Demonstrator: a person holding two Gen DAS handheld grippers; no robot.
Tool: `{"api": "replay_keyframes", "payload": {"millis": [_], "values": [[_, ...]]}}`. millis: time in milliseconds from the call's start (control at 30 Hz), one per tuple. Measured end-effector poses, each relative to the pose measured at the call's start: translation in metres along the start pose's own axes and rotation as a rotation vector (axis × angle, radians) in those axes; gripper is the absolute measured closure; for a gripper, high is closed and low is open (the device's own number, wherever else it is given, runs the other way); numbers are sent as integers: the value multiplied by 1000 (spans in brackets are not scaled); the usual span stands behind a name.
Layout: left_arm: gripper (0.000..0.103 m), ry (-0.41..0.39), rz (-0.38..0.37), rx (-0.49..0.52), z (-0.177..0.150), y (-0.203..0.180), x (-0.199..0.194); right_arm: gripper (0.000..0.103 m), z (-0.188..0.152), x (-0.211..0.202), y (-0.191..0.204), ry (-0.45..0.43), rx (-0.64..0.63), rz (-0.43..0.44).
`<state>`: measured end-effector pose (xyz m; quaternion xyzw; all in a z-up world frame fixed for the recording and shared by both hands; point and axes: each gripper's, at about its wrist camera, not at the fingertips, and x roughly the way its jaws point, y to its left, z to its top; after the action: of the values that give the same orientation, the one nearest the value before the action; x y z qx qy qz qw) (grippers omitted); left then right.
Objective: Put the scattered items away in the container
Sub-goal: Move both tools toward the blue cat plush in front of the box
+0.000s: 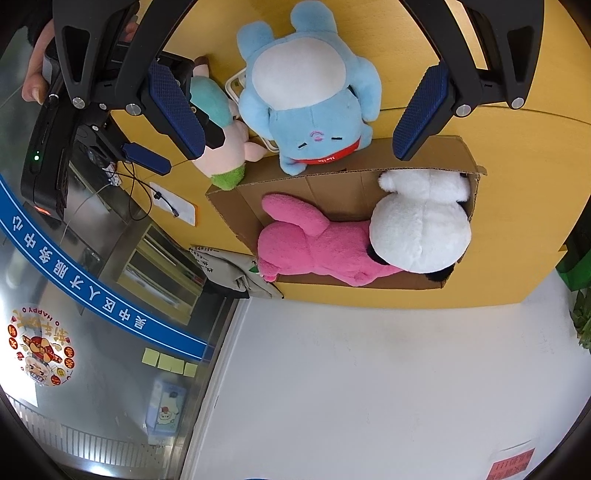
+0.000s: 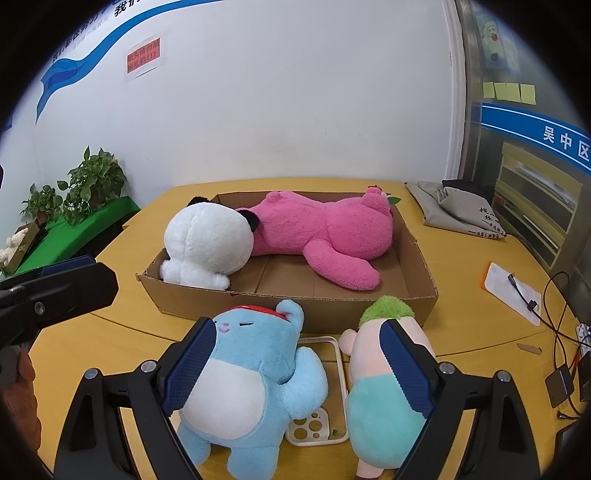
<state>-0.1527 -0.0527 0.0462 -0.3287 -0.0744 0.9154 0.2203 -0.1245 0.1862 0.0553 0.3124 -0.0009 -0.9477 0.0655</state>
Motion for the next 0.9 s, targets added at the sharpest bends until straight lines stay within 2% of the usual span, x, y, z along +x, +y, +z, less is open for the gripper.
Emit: {"api": "replay_keyframes", "payload": {"millis": [567,900], "values": [[0,17,-29,-18,-10,2,14,13,-7,13,-9,36,-3,-8],[0,71,-38,-4,-10,11,25,13,-19,23,0,56,38,8]]}}
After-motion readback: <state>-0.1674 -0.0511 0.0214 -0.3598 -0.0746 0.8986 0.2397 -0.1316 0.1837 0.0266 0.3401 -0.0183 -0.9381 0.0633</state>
